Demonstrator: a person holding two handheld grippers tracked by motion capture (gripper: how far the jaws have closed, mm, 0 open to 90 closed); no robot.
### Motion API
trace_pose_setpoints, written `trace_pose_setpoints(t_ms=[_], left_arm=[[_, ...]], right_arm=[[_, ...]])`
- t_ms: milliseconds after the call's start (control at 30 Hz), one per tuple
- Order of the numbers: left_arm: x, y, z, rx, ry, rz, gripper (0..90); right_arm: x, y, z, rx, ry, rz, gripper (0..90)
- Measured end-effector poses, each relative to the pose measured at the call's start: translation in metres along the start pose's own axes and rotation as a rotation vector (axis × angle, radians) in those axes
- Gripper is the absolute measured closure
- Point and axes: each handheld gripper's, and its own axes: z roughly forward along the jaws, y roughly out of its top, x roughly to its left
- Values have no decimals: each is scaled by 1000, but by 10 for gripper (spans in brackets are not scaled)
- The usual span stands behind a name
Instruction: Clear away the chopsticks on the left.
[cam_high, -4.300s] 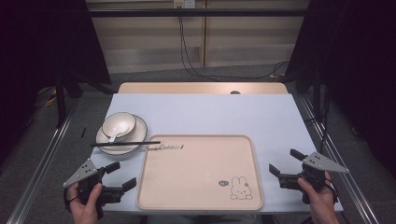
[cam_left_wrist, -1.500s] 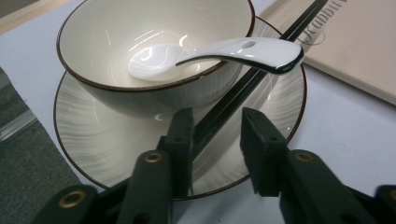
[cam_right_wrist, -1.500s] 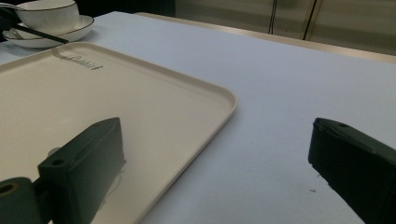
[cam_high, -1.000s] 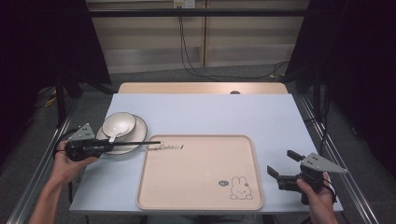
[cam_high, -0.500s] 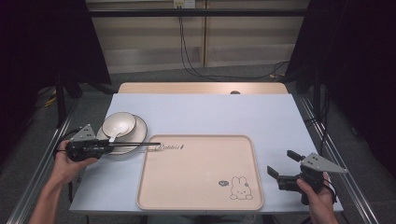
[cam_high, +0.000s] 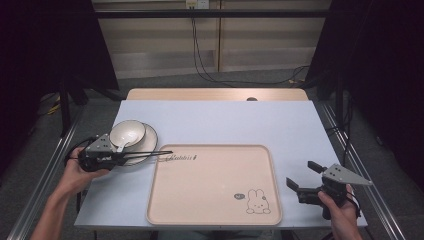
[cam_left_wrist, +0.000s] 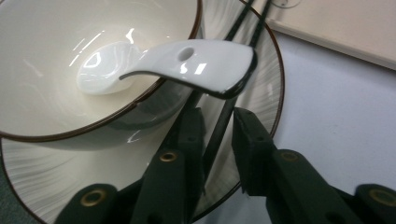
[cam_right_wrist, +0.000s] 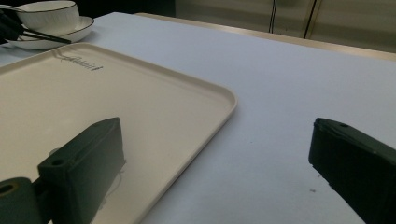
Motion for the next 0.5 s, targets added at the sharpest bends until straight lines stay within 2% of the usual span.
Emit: trace_pose_setpoints(t_ms=[67, 300, 433, 500], left_arm=[[1, 2, 0, 14, -22, 11, 780], [1, 3, -1, 29, -47, -17, 853], [1, 3, 0, 14, -49, -71, 856], [1, 3, -2, 13, -51, -86, 858]], right_arm=[[0, 0, 0, 0, -1, 0, 30], [-1, 0, 0, 2, -2, 3, 30], [-1, 0, 0, 2, -3, 4, 30], [-1, 0, 0, 1, -1, 8, 30]])
